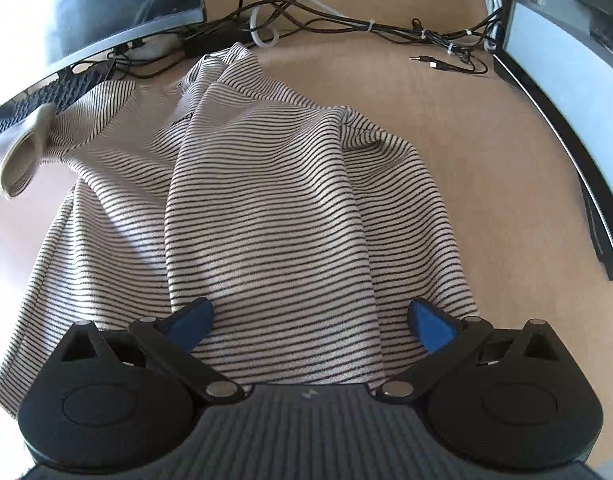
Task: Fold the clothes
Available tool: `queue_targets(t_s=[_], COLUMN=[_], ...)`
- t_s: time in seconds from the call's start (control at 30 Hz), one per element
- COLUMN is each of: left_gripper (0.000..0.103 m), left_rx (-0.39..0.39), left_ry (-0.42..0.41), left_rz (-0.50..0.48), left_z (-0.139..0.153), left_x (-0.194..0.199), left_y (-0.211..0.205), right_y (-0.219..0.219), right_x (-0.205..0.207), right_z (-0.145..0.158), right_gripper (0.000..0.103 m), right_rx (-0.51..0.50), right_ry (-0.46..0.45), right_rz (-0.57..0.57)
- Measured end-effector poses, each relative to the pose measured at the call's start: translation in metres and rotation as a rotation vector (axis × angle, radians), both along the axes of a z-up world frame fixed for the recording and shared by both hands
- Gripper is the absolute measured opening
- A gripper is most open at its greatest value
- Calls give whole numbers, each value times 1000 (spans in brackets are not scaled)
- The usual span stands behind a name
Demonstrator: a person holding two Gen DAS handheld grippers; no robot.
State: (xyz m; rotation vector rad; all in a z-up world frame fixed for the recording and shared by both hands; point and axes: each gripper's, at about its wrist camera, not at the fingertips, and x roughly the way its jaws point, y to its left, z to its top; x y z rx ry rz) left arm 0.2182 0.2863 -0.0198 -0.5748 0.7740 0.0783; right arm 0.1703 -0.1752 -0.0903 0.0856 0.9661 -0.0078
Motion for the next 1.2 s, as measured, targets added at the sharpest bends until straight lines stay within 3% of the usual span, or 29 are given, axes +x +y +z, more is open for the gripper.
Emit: queue_targets(t_s=[0.17, 0.23, 0.33, 0.43, 0.5, 0.67, 0.77, 0.8, 0.87, 0.9, 0.93, 1.03, 1.2], left_gripper=[86, 89, 93, 93, 93, 89, 84, 84, 83, 83, 83, 83, 83], left_rx=[34, 47, 23, -44, -66, -130, -138, -142, -144, -137, -130, -115, -102], left_ry=[-43, -60, -101, -119, -115, -37, -5, -3, -1, -3, -5, -12, -8], left_rz=[-6, -9, -87, -192, -236, -335, -397, -415, -446, -454, -461, -472, -467], left_z=[20, 28, 34, 32, 24, -9, -23, -25, -27, -27, -26, -24, -21], left_x=[-25, -35, -40, -41, -39, -31, -27, -26, -23, -21, -18, -11, -4], left_y=[14, 19, 1, -33, -55, -106, -130, -135, -145, -147, -149, -149, -149], right_y=[-13, -12, 8, 42, 63, 92, 88, 86, 76, 71, 67, 41, -16], right_x=[3, -1, -4, 5, 16, 35, 34, 33, 35, 36, 37, 52, 76], right_z=[5, 17, 42, 54, 46, 14, 13, 12, 14, 16, 19, 35, 63], right_gripper=[103, 103, 103, 85, 68, 64, 61, 45, 28, 13, 9, 9, 9], right_rx=[14, 12, -92, -168, -196, -260, -333, -358, -394, -422, -450, -596, -599], right_ry=[13, -15, -128, -199, -182, -70, -86, -91, -87, -91, -96, -166, -210], right_rz=[-37, -70, -17, 85, 169, 304, 352, 367, 414, 428, 442, 370, 205])
